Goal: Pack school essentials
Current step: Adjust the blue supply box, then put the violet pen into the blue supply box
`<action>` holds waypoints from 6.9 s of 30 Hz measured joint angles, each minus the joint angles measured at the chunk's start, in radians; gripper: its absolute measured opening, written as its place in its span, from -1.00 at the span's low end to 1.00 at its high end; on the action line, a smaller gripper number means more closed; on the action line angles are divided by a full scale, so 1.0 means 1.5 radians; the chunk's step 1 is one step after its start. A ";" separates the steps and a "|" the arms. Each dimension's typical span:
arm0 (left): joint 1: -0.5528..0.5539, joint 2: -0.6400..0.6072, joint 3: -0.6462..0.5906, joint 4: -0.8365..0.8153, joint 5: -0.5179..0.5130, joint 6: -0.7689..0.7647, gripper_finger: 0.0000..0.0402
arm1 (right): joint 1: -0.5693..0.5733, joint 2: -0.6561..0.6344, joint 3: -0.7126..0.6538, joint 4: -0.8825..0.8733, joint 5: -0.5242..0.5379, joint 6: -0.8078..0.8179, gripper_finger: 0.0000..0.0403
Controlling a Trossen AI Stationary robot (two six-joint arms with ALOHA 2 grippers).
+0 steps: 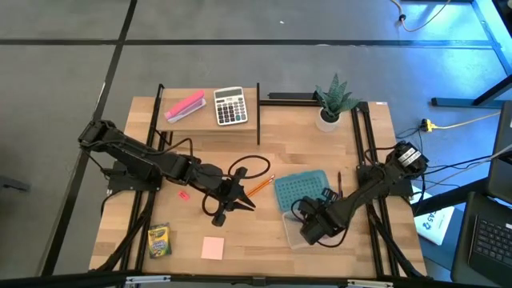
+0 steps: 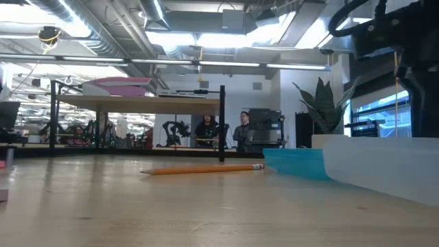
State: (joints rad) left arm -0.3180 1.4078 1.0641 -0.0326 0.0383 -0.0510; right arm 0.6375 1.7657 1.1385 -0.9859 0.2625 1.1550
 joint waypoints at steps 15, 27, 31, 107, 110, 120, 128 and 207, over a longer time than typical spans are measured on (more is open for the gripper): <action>-0.024 0.000 0.000 0.000 -0.011 -0.018 -0.81 | -0.026 -0.005 0.000 0.158 -0.026 -0.310 -0.43; -0.035 0.000 0.000 -0.003 -0.020 -0.024 -0.81 | -0.091 -0.005 0.000 0.171 -0.024 -0.377 -0.43; -0.035 0.000 0.000 -0.003 -0.021 -0.034 -0.81 | -0.092 -0.005 0.000 0.171 -0.014 -0.373 -0.43; -0.049 -0.001 0.000 -0.038 -0.090 -0.139 -0.81 | -0.137 -0.459 -0.275 -0.155 -0.189 0.235 -0.43; -0.045 -0.001 0.000 -0.038 -0.090 -0.139 -0.81 | -0.156 -0.458 -0.275 -0.157 -0.190 0.236 -0.43; -0.037 -0.001 0.000 -0.038 -0.090 -0.139 -0.81 | -0.245 -0.440 -0.310 -0.101 -0.189 0.186 -0.43; -0.037 -0.001 0.000 -0.038 -0.090 -0.139 -0.81 | -0.302 -0.435 -0.340 -0.071 -0.188 0.159 -0.43; -0.037 -0.001 0.000 -0.038 -0.089 -0.127 -0.81 | -0.344 -0.436 -0.326 -0.051 -0.137 0.125 -0.79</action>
State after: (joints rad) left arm -0.3733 1.4059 1.0637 -0.0895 -0.0956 -0.2416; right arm 0.1219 1.1110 0.6496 -1.0627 0.0566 1.3431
